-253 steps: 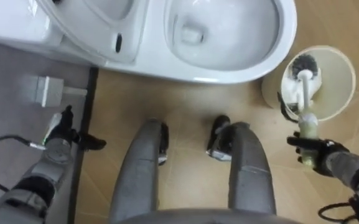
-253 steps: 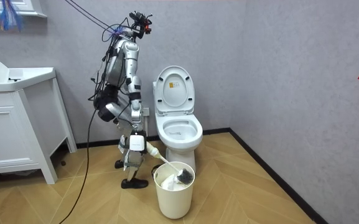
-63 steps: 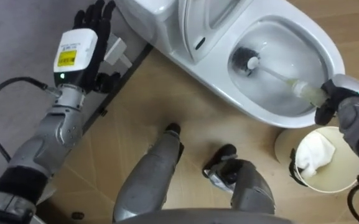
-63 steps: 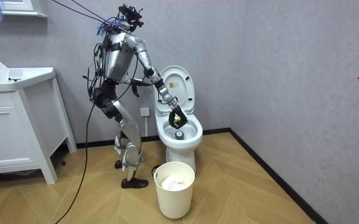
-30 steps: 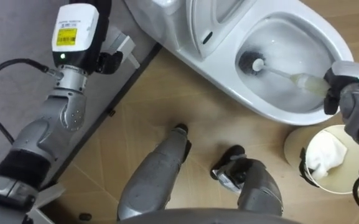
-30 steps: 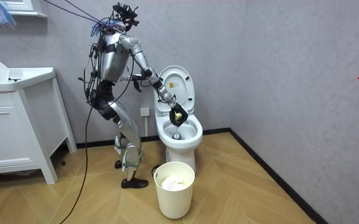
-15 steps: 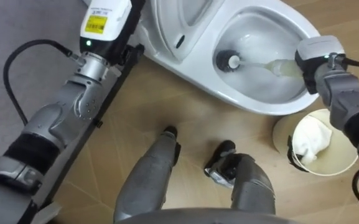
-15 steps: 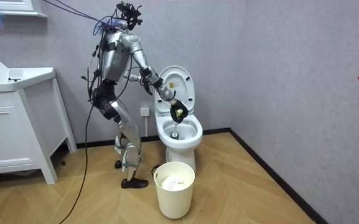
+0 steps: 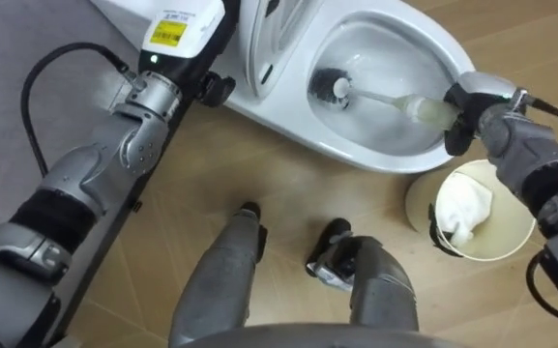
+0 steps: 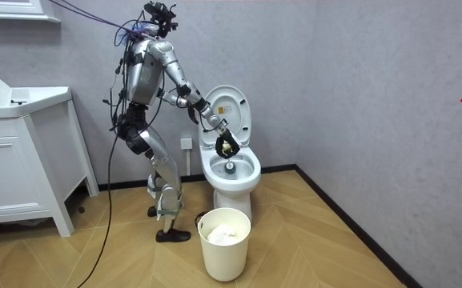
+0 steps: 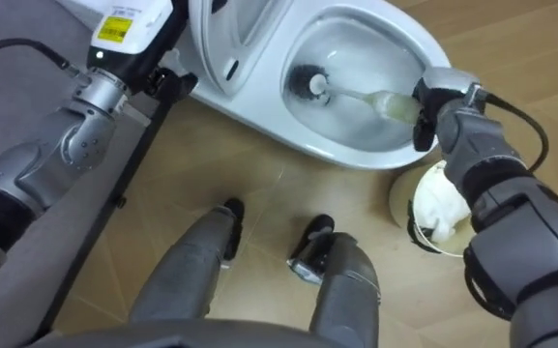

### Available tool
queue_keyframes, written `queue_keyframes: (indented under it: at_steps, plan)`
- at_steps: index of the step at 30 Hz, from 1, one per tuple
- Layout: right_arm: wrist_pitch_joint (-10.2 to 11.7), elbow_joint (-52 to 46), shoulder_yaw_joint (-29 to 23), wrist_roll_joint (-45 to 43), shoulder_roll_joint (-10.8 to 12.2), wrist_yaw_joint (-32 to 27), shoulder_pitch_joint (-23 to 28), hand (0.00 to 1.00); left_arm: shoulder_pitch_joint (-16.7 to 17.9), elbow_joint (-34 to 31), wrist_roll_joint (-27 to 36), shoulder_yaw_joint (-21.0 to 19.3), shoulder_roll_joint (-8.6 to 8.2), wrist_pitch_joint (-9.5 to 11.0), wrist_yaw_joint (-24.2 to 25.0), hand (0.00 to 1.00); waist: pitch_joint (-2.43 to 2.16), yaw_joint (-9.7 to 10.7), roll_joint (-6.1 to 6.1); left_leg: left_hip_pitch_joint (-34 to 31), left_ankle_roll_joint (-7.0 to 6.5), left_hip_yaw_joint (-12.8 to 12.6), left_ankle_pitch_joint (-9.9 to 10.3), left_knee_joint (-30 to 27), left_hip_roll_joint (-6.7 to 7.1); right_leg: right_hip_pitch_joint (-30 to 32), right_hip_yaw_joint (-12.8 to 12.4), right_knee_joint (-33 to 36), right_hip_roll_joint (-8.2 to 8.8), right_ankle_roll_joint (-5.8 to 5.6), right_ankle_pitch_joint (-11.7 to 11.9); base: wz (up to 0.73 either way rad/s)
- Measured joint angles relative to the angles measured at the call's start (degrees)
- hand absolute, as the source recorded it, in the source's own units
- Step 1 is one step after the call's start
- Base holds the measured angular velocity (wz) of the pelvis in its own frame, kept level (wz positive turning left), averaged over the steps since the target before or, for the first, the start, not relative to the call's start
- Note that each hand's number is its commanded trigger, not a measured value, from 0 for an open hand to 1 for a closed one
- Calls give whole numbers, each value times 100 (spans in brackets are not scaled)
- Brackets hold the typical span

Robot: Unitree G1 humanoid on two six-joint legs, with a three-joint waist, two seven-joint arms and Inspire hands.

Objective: Brush toilet

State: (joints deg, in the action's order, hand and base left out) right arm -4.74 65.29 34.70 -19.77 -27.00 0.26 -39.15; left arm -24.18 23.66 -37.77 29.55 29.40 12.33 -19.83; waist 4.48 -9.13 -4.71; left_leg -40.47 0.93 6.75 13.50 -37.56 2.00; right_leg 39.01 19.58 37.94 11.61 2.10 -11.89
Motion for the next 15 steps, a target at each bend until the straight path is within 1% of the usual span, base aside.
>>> queue_keyframes:
  at_steps: [4, 7, 11, 13, 15]
  plan:
    - [45, 149, -49, 345, -27, 0, -125, 100, -86, 7, -9, 0, 39, -41, 136, 0, 19, 28, -36, 18, 8, 1, -33, 49, -2, -14, 0, -63, -11, 7, 29, 0]
    - [65, 149, -65, 490, -25, 5, -125, 100, -97, 3, -13, -2, 53, -49, 145, 0, 21, 54, -39, 1, 28, 41, -80, 128, -19, -15, 9, -136, -66, 10, 77, 1]
    - [98, 149, -69, 692, -27, 4, -124, 100, -135, -2, -11, -11, 70, -46, 151, 0, 23, 91, -38, -34, 28, 59, -79, 123, -17, 12, 8, -131, -70, 10, 74, 0]
    - [100, 148, -142, 701, -27, 4, -124, 100, -162, -1, -12, -13, 71, -44, 152, 0, 24, 95, -38, -54, 27, 59, -78, 106, -15, 24, 4, -129, -72, 8, 74, 0]
    - [100, 144, -361, 699, -25, 4, -124, 100, -209, -3, -17, -29, 76, -29, 139, 0, 26, 93, -43, -128, 27, 66, -79, 76, -13, 82, -2, -113, -77, 5, 77, 0]
